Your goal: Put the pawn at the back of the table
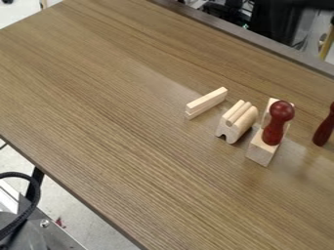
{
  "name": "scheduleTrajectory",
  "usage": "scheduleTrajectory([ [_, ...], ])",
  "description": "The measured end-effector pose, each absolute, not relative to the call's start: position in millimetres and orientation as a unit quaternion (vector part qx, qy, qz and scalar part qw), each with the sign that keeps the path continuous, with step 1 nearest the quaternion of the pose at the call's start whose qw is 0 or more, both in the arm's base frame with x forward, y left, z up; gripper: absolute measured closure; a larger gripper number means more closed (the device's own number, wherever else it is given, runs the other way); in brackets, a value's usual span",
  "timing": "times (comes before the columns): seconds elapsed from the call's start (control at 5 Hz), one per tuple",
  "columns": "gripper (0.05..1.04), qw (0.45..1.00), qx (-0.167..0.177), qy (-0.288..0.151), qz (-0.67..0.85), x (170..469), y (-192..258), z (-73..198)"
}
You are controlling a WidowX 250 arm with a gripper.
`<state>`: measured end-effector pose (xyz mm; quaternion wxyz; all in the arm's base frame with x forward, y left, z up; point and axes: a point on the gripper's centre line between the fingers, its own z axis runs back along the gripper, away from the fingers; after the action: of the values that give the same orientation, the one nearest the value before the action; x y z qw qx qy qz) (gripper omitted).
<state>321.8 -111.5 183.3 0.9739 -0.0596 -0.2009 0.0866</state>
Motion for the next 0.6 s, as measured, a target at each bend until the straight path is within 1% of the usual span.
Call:
scheduleTrajectory([
  [0.4, 0.083, 0.981, -0.041, -0.176, 0.065, 310, -107, 164],
  [0.6, 0.083, 0.98, -0.043, -0.181, 0.064, 314, -109, 158],
])
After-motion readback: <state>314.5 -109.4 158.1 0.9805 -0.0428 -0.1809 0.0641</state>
